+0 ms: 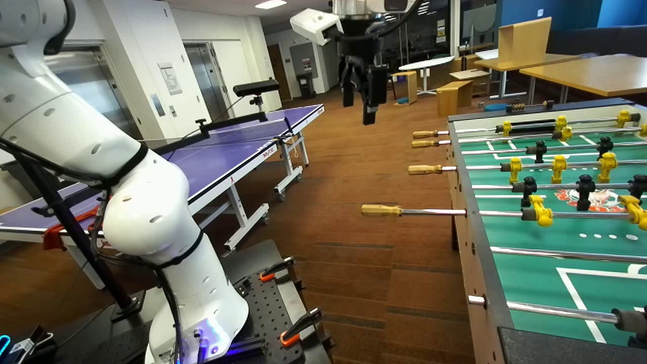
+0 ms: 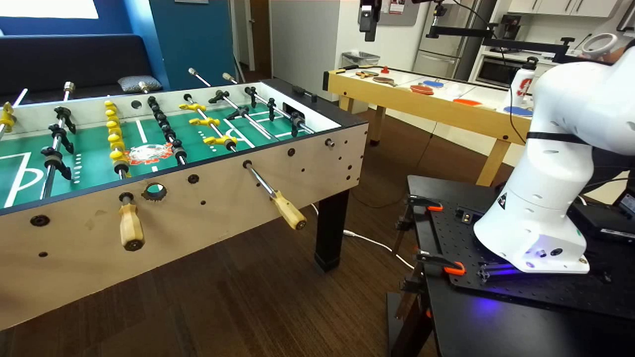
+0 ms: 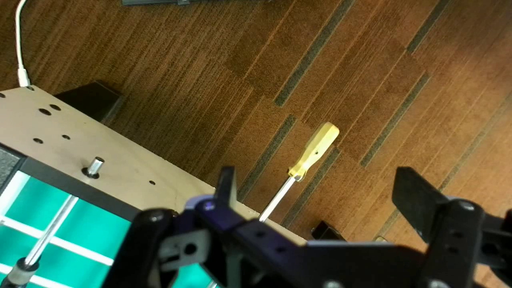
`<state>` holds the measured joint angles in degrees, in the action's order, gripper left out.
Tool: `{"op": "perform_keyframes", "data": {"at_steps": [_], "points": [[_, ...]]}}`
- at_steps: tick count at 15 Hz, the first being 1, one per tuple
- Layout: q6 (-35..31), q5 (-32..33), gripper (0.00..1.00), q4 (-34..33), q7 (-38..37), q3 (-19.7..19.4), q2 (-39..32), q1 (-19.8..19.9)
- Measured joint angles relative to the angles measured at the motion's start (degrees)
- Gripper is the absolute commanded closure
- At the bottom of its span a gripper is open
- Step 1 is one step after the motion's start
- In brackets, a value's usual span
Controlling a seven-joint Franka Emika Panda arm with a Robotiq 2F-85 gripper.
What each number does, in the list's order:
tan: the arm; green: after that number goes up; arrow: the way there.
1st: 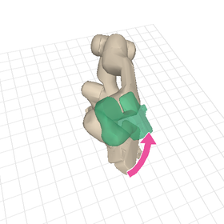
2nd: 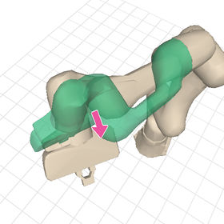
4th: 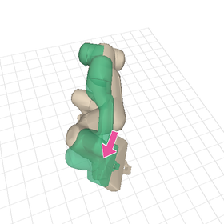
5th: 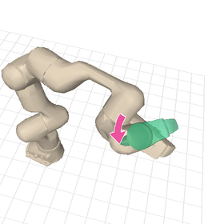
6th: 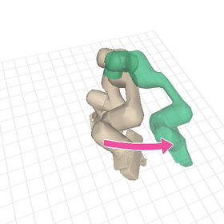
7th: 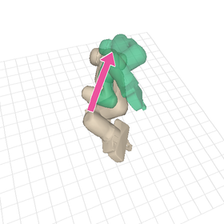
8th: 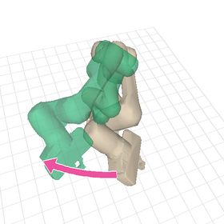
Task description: Push in the first wooden handle
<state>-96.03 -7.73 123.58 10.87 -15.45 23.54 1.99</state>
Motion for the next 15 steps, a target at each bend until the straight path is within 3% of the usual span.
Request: {"op": "perform_keyframes", "data": {"at_steps": [4, 10, 15], "points": [[-4.1, 0.0, 0.00, 2.9, -4.1, 4.6, -0.1, 0.5], [-25.6, 0.1, 0.00, 16.4, -18.0, 15.5, -0.5, 0.3], [-39.5, 0.2, 0.00, 26.8, -25.0, 19.1, -2.9, 0.1]]}}
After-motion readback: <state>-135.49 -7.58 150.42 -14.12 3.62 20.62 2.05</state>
